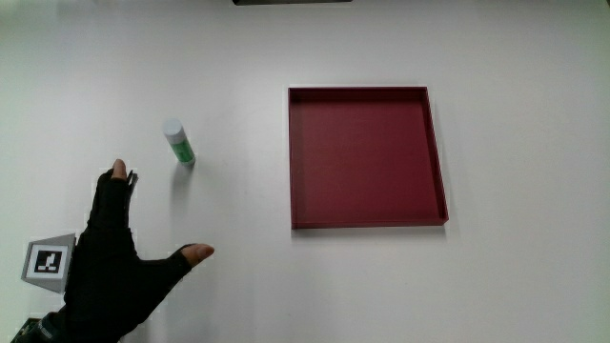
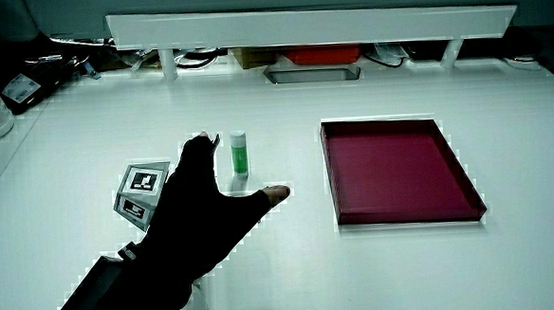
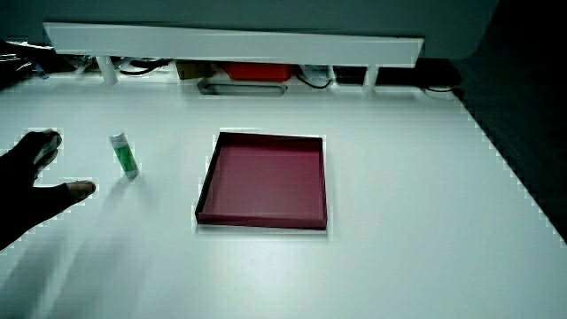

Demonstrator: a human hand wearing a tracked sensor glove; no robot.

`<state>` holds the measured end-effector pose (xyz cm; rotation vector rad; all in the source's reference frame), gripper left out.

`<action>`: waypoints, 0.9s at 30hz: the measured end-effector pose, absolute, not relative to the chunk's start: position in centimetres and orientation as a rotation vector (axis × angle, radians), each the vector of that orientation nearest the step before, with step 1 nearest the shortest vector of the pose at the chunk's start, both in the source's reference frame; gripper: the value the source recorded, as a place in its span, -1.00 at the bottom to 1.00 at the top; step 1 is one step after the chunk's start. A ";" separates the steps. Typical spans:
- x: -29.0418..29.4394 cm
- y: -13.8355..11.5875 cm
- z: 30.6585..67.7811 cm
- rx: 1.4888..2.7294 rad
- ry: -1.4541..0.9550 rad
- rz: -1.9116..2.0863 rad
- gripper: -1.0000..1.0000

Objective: Pick glue stick

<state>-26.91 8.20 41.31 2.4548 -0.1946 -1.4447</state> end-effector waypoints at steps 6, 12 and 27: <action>-27.8 7.7 42.4 2.504 -0.248 -1.352 0.00; -28.4 6.6 43.7 2.484 -0.327 -1.323 0.00; -28.8 2.7 47.5 2.389 -0.419 -1.409 0.00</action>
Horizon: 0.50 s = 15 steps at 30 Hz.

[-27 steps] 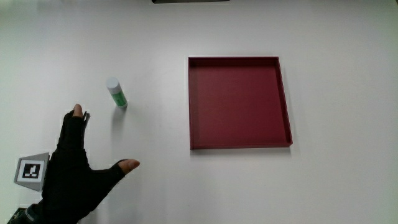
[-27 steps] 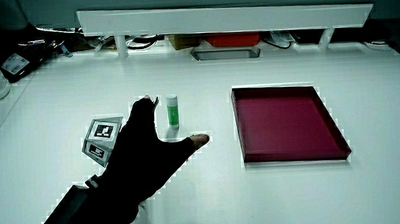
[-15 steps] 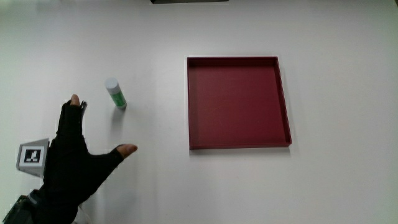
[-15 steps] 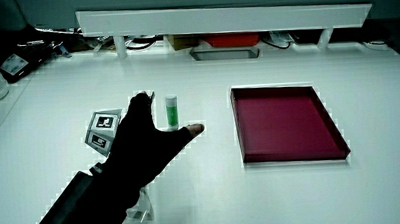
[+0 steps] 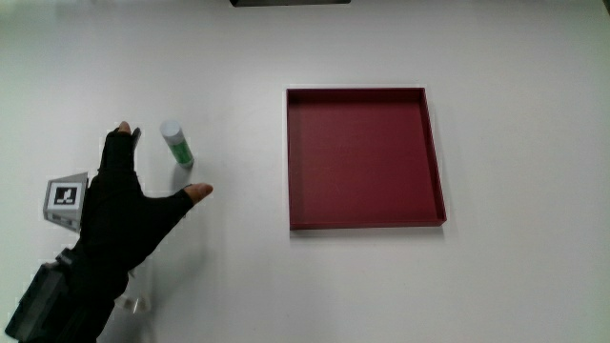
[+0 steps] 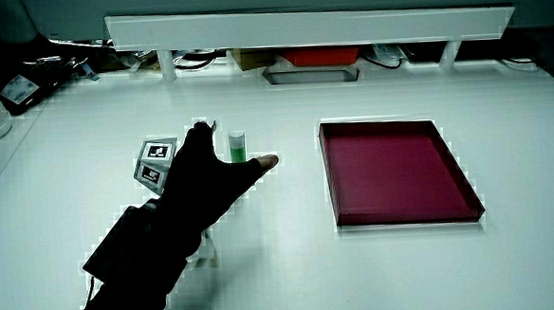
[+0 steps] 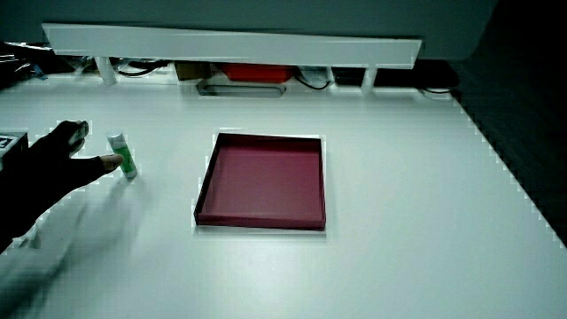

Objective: Pick glue stick

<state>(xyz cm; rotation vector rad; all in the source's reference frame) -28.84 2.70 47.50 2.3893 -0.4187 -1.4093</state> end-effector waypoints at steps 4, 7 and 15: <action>-28.9 1.6 48.6 2.386 -0.440 -1.397 0.00; -29.0 0.8 49.5 2.370 -0.433 -1.440 0.00; -28.8 -0.3 50.2 2.358 -0.438 -1.467 0.00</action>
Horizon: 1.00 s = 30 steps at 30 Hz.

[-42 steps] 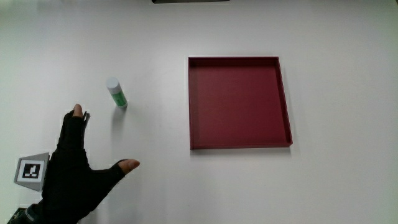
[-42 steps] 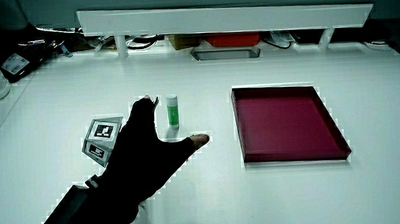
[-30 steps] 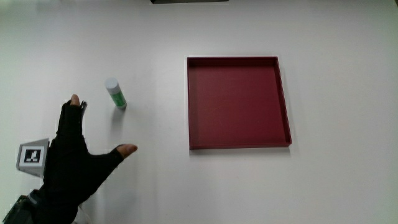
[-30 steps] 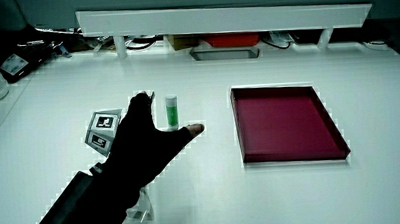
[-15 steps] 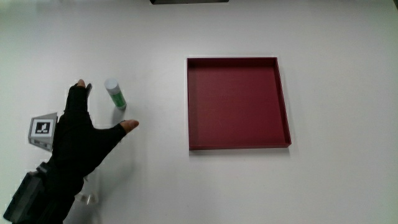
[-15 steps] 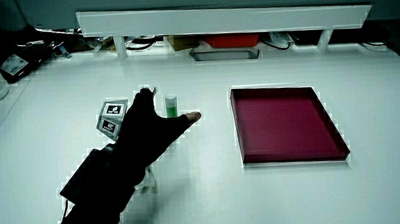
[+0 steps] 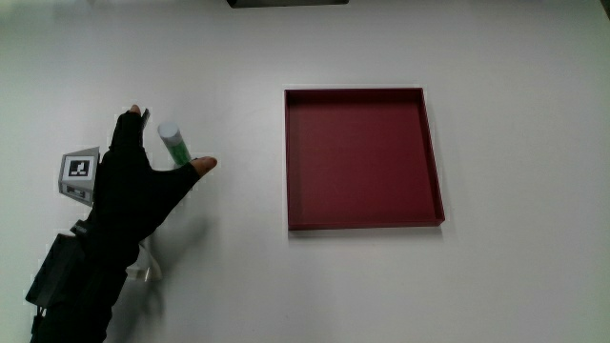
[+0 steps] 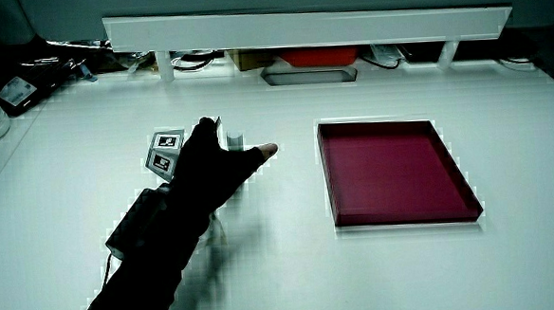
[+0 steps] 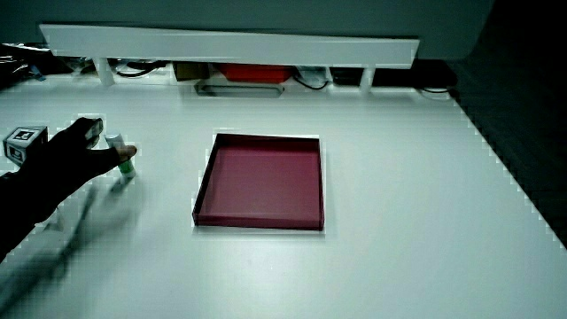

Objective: Pick glue stick

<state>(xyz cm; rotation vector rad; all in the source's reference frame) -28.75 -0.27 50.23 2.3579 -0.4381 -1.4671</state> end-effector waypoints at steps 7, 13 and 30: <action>-28.9 -0.3 50.6 2.355 -0.437 -1.495 0.03; -29.2 -0.2 50.8 2.383 -0.444 -1.523 0.24; -29.9 0.0 50.8 2.429 -0.553 -1.628 0.83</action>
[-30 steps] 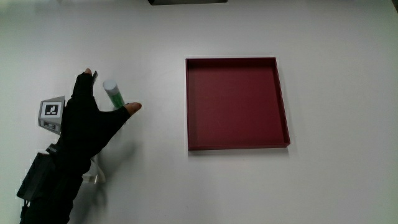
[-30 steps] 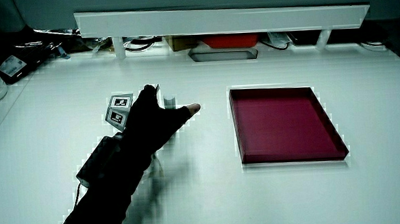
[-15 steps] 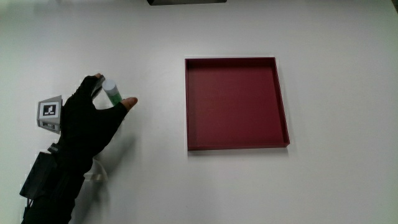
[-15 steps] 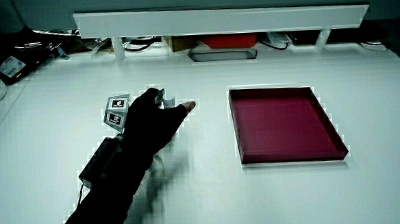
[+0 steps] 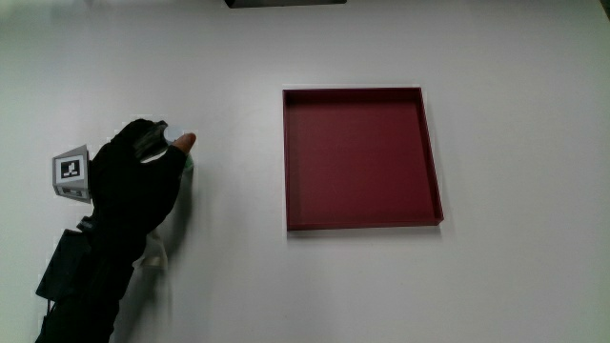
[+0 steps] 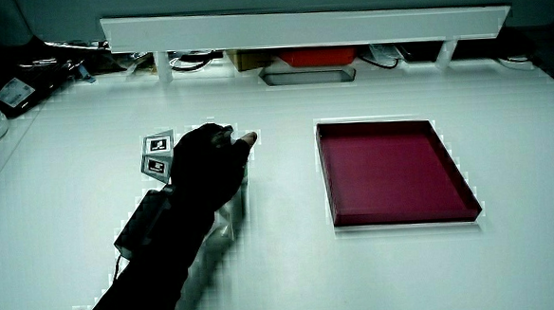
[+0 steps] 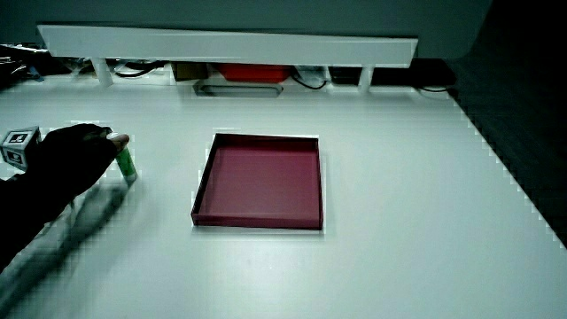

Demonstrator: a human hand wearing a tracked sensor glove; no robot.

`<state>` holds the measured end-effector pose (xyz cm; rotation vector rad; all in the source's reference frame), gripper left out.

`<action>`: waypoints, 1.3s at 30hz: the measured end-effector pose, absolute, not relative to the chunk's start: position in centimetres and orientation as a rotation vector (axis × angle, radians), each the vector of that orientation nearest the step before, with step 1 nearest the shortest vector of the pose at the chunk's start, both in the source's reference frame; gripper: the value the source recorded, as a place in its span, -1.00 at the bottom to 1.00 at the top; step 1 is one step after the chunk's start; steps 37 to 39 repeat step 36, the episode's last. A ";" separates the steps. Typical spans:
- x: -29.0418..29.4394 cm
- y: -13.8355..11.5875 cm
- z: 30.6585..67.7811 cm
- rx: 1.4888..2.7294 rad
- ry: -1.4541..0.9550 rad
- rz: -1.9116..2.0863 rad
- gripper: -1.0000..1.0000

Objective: Pick glue stick

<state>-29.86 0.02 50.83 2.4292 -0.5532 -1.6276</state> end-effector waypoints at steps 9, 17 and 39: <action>-30.1 0.0 51.0 2.461 -0.557 -1.617 1.00; -30.1 0.2 50.4 2.517 -0.534 -1.626 1.00; -21.9 -3.0 44.3 2.361 -0.106 -1.829 1.00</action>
